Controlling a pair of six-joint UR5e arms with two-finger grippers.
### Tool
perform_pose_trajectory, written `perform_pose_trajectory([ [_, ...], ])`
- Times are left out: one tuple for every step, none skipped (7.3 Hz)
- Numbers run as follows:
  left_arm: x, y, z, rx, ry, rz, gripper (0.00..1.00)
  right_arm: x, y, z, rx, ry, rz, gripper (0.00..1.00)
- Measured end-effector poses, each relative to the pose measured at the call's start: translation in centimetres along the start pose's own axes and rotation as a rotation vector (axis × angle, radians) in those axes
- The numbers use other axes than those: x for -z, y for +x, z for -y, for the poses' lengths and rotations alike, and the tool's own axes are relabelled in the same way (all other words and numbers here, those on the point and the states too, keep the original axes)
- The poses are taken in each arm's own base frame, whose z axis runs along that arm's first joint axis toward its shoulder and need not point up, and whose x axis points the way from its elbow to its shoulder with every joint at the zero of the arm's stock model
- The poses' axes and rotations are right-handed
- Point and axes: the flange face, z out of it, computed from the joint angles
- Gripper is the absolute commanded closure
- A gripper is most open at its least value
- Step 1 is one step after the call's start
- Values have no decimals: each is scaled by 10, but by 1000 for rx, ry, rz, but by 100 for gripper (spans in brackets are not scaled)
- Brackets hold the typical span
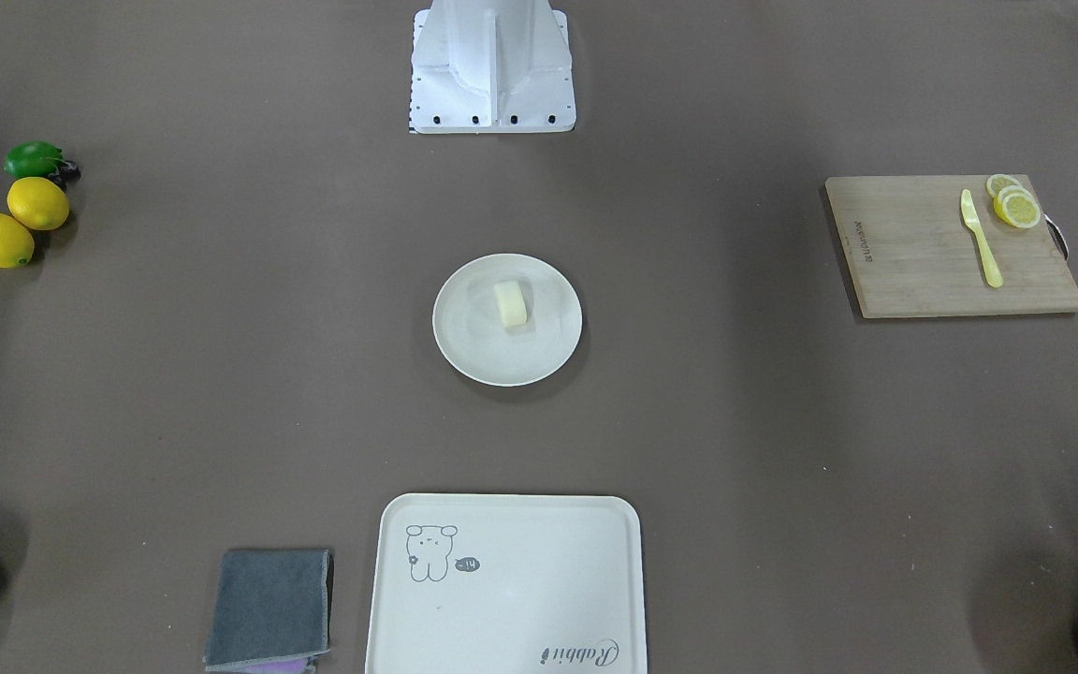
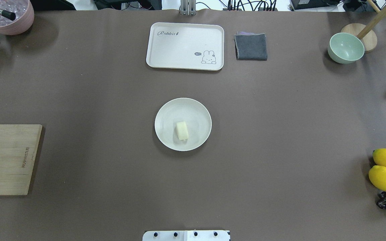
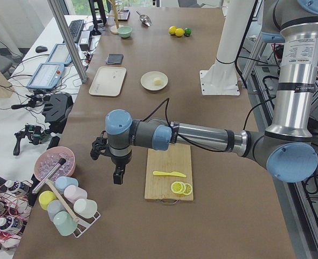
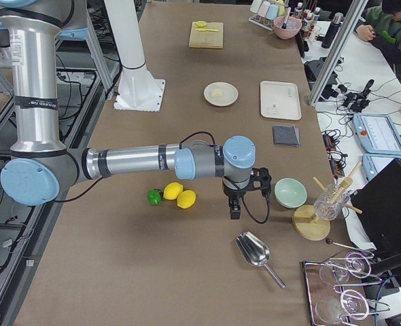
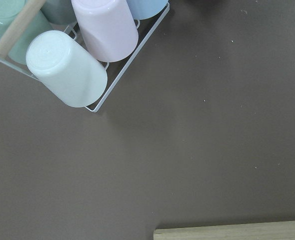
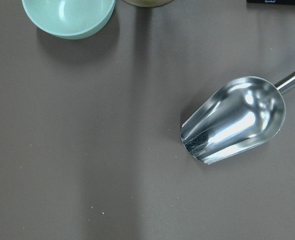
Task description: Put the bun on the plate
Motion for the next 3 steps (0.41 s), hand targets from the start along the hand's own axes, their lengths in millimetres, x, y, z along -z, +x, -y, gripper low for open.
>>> perform_pose_trajectory([
  [0, 0, 0, 0, 0, 0, 3, 1, -1, 1, 2, 2, 0, 0],
  [0, 0, 1, 0, 0, 0, 3, 2, -2, 2, 4, 4, -1, 0],
  [0, 0, 1, 1, -1, 0, 3, 2, -2, 2, 5, 5, 0, 0],
])
